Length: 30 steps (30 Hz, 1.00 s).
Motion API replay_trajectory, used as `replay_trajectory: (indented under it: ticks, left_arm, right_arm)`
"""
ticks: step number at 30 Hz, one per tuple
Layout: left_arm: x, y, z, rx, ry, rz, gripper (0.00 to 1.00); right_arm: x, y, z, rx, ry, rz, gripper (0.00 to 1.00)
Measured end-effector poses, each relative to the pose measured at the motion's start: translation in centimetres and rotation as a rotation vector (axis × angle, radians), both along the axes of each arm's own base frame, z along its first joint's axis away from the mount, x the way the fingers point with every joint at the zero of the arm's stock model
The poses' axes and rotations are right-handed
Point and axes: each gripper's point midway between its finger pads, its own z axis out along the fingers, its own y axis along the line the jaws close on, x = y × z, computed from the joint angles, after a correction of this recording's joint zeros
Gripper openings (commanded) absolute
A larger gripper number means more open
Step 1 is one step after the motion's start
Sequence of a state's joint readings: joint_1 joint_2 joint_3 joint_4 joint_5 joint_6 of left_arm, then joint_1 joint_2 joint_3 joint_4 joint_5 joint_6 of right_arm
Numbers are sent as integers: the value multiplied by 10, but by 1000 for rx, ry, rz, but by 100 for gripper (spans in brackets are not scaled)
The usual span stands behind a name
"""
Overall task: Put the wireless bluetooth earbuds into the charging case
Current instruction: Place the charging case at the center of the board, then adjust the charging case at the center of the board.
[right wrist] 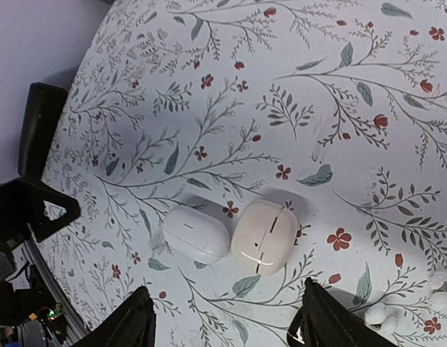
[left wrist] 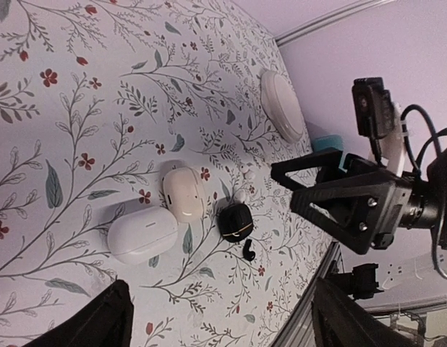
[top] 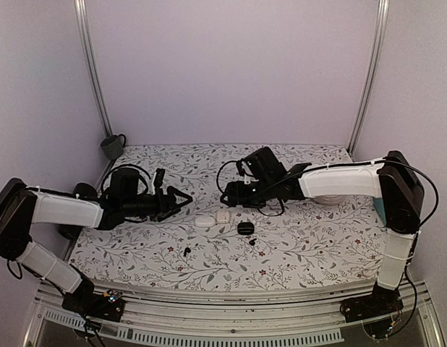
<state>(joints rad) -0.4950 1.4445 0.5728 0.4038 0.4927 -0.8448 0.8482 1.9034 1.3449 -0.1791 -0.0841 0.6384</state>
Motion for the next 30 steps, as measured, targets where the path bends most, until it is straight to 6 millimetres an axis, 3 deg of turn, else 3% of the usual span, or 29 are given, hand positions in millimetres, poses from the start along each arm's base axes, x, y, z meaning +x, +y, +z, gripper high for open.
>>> replay_trajectory:
  ticks: [5,10,16,23,30]
  left_arm:
    - [-7,9,5,27,-25,18,79]
    - [-13,16,-4,63,-9,25,78]
    - [-17,19,-3,78,-8,26,77]
    - [-20,21,-7,94,3,21,78]
    - [-20,21,-7,96,4,20,78]
  right_arm:
    - [1,3,-48,-132,50,51,60]
    - [5,5,-70,-194,78,71,59]
    - [0,-6,-78,-256,79,54,62]
    - [-19,-36,-83,-390,89,12,63]
    - [-35,-34,-76,-416,81,14,64]
